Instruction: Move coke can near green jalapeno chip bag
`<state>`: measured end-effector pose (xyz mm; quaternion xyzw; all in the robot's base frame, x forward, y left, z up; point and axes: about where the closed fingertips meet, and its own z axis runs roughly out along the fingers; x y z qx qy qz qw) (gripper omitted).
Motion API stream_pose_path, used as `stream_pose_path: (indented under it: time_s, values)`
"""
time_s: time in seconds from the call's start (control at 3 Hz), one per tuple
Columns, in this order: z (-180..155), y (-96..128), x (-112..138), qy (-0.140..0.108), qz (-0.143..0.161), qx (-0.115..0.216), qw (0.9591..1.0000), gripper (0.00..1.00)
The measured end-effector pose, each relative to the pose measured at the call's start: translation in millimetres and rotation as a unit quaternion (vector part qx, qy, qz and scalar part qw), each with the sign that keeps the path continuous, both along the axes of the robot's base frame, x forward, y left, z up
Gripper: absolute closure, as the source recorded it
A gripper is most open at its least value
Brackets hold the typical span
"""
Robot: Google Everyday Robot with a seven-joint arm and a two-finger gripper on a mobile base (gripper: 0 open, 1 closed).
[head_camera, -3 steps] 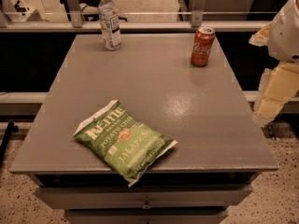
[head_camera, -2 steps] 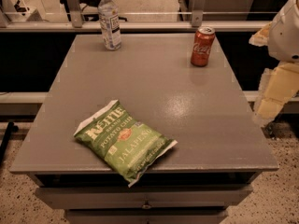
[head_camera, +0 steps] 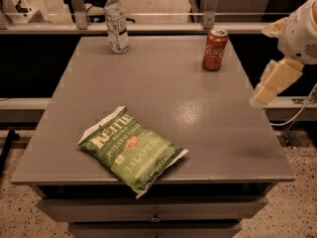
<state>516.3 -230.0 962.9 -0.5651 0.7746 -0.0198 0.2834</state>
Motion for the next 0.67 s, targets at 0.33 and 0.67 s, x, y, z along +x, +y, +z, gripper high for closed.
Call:
stream_pose_path:
  time_s: [0.33,0.67]
  values:
    - [-13,-12,52,-0.031,-0.016,0.048,0.9983,0.00]
    - [-23,-13,108,-0.062,-0.036,0.107,0.9916,0.00]
